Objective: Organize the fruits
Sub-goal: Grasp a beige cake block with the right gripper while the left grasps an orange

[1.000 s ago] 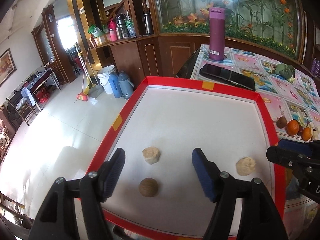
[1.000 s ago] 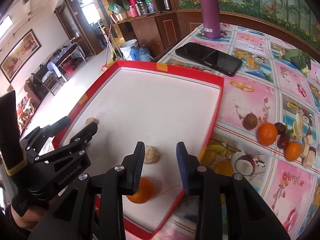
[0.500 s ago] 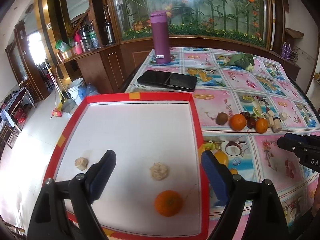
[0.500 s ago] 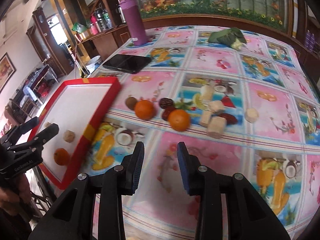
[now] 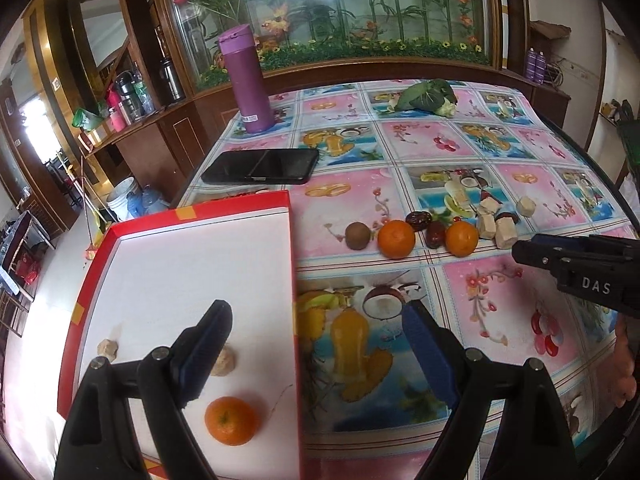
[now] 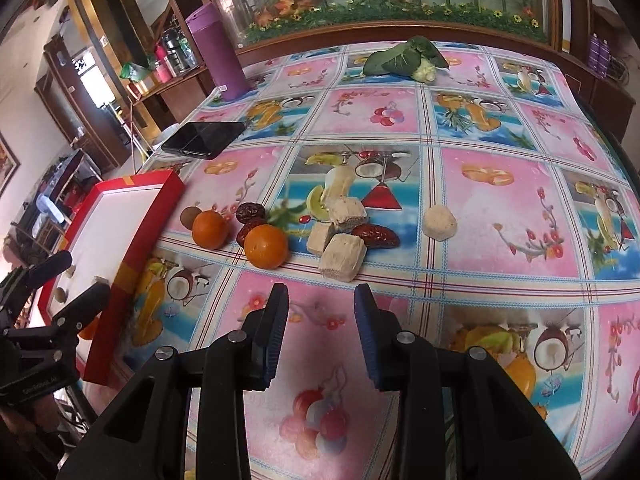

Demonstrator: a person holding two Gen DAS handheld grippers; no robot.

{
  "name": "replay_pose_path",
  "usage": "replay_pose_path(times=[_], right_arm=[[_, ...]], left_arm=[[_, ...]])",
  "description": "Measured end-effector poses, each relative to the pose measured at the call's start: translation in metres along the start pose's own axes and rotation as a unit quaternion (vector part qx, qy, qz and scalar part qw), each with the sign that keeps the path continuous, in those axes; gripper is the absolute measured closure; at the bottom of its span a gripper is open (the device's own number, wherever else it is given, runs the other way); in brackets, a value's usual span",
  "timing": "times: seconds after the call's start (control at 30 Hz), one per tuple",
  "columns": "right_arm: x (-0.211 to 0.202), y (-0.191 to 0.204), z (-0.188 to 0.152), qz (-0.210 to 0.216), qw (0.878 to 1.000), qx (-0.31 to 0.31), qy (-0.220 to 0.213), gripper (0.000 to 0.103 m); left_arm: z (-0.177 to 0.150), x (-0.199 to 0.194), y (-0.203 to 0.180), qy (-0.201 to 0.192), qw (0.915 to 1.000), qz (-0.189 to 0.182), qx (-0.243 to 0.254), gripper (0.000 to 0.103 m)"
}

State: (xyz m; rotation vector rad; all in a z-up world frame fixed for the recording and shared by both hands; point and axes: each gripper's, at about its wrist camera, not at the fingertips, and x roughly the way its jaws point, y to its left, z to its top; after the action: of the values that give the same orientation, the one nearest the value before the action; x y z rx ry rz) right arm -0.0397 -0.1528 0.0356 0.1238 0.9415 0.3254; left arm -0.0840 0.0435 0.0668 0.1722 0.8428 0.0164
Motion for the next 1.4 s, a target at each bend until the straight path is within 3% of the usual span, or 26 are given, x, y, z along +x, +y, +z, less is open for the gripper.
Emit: replay_pose_path(times=[0.37,0.5,0.77,1.03,1.4], right_arm=[[0.028,-0.002,0.015,-0.016,1.0,0.004,0.008,0.07],[0.03,0.0,0.016,-0.031,0.999,-0.012,0.001,0.077],[0.021,-0.028,0.016,0.011,0.999,0.028,-0.023,0.077],[-0.004,-0.071,0.023,0.035,0.992,0.102,-0.067,0.077],[-0.015,-0.079,0.025,0.063,0.987,0.121,-0.081,0.077]], left_arm=[[0.011,0.014,-0.018,0.013,0.9996,-0.025,0.003,0.014],[0.013,0.018,-0.026,0.02,0.999,-0.041,0.004,0.014],[0.024,0.031,-0.051,0.039,0.9955,-0.086,0.001,0.016],[0.034,0.059,-0.084,0.072,0.9903,-0.119,-0.008,0.038],[0.048,0.087,-0.1,0.081,0.9891,-0.121,-0.022,0.048]])
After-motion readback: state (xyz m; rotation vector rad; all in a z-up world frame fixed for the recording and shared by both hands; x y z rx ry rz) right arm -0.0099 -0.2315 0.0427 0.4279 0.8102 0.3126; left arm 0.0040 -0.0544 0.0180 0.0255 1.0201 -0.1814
